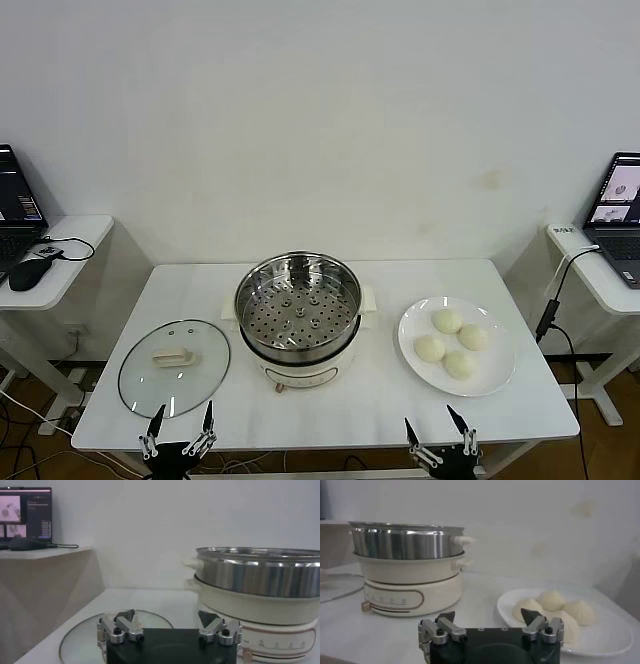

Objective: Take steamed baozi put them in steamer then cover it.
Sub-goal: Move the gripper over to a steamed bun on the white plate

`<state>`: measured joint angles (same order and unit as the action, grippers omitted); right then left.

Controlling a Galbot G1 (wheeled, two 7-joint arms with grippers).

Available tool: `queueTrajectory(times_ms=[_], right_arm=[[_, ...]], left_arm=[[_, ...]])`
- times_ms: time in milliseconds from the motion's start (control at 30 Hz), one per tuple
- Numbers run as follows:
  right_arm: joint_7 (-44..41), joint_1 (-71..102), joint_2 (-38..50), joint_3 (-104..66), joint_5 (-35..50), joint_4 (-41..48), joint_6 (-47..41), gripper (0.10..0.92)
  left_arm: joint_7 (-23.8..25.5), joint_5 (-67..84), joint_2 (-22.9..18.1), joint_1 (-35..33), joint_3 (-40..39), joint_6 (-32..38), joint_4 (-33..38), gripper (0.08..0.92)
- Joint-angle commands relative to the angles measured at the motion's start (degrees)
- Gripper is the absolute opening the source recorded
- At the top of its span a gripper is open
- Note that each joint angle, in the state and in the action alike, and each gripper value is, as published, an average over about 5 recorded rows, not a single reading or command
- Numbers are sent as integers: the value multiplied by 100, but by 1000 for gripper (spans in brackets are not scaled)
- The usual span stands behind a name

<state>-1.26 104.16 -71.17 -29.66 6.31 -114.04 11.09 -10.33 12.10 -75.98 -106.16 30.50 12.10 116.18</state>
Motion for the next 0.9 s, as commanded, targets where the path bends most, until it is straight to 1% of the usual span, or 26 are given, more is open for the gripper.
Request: queueTrajectory(times_ms=[33,200,333,433,600,767,900], right_arm=[[6,-370,306,-432,-1042,-45,-211,823],[-159,-1015,1071,-872,-2178,156,-592,823],[-379,-1649,1824,-976,-2780,364,-1190,823],[-823,-2162,2329,-945,-3089,562,-1496,823],[-2074,-3239,3343,-650,-3088,1063,-1636,822],[-3293,-4343,4245,0,-3002,1578,-1643,823],[-3896,-5363,4622,930,-2775,1985,-1572,823]], left_arm=[[-3,-132,58,6,8,-151,97,823],[15,-262,99,37,58,-115,97,823],[34,-370,105,13,85,-81,120,823],[39,-439,95,9,103,-61,120,823],[26,-480,97,45,136,-89,130,823],[14,-536,129,81,144,-102,143,823],[0,-550,132,121,145,-107,140,823]])
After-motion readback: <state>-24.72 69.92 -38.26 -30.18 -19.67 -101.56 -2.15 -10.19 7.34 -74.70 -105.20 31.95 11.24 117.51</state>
